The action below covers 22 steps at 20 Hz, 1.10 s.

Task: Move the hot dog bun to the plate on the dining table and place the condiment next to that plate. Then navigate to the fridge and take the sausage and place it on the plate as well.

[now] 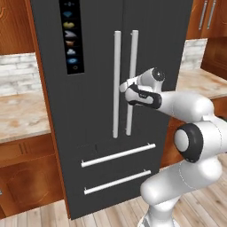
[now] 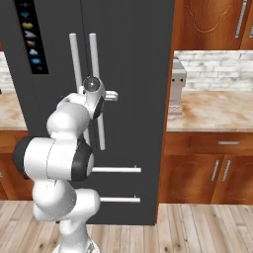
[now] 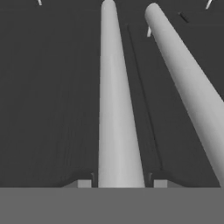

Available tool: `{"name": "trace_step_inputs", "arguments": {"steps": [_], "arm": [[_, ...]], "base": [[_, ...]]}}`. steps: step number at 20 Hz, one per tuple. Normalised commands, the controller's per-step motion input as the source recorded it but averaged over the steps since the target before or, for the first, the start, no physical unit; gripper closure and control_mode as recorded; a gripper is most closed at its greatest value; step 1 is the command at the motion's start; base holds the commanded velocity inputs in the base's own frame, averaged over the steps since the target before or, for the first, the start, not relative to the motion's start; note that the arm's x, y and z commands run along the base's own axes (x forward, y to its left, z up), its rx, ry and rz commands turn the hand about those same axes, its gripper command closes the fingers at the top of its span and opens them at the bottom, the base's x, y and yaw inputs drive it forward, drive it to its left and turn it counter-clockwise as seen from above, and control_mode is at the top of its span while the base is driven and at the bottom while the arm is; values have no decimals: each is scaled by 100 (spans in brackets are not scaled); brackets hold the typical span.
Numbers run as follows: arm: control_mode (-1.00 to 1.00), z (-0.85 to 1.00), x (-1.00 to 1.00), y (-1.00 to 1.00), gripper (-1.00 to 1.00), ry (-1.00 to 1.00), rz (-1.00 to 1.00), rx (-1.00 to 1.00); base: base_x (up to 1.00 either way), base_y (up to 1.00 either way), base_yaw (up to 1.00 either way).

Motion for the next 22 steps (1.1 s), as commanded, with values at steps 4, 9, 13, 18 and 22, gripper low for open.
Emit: {"name": "trace_step_inputs", "arguments": {"steps": [4,9,13,18,22], "arm": [[-100,12,-75,-42,100,0,0,0],[-100,22,-95,-60,100,0,0,0],[-100,27,-100,-65,100,0,0,0],[-100,31,-90,-59,100,0,0,0],[-100,17,-72,-23,-100,0,4,0]], "base": [[0,0,0],[0,0,0],[0,0,0],[0,0,0],[0,0,0]]}}
